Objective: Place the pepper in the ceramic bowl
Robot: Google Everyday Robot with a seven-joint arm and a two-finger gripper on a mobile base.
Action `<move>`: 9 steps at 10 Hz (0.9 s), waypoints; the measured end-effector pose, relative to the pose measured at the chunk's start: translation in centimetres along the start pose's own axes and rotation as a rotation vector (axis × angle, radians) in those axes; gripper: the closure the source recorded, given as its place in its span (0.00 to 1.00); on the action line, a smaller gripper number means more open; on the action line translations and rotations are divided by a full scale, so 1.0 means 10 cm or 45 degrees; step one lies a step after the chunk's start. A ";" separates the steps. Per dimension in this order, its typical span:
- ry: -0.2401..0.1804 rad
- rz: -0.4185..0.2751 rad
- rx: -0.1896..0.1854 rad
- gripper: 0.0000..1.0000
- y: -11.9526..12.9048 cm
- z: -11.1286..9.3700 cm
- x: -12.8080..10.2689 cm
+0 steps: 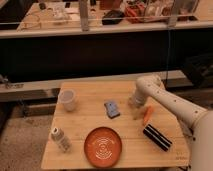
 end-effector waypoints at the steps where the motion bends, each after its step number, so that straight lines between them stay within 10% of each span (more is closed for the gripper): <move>1: 0.000 -0.005 0.001 0.32 -0.01 0.00 -0.02; 9: 0.033 -0.076 0.028 0.98 0.00 -0.27 -0.23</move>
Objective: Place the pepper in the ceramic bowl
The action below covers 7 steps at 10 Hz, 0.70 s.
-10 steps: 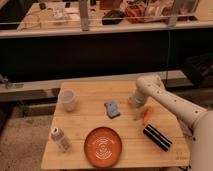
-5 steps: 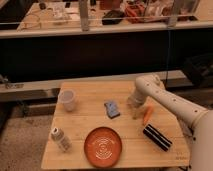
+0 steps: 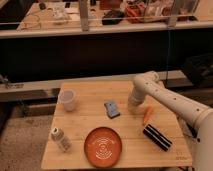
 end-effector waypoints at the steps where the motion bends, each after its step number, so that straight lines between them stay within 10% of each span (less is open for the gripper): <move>1: 0.006 -0.012 0.011 1.00 0.02 -0.06 -0.04; 7: 0.013 -0.022 0.071 0.99 0.10 -0.36 -0.23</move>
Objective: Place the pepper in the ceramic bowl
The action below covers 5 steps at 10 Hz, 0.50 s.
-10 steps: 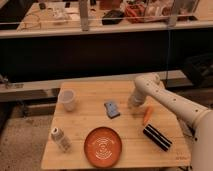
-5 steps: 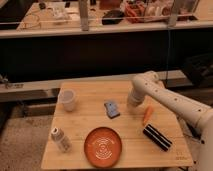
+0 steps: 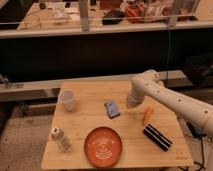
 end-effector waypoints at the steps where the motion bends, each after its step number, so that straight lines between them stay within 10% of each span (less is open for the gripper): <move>1: -0.002 0.004 0.008 0.94 0.01 -0.04 0.00; 5: -0.019 0.001 0.027 0.93 0.05 -0.11 -0.05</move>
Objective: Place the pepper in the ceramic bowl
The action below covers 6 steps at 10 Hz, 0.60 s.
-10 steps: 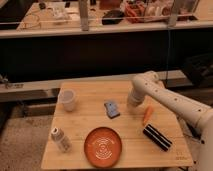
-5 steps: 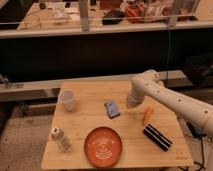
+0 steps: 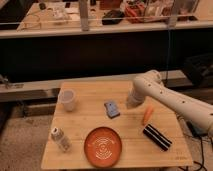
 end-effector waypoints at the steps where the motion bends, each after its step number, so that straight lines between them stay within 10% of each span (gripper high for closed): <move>1: -0.009 0.011 0.006 0.93 0.03 -0.03 0.04; 6: -0.042 0.019 0.033 0.93 0.11 -0.17 0.07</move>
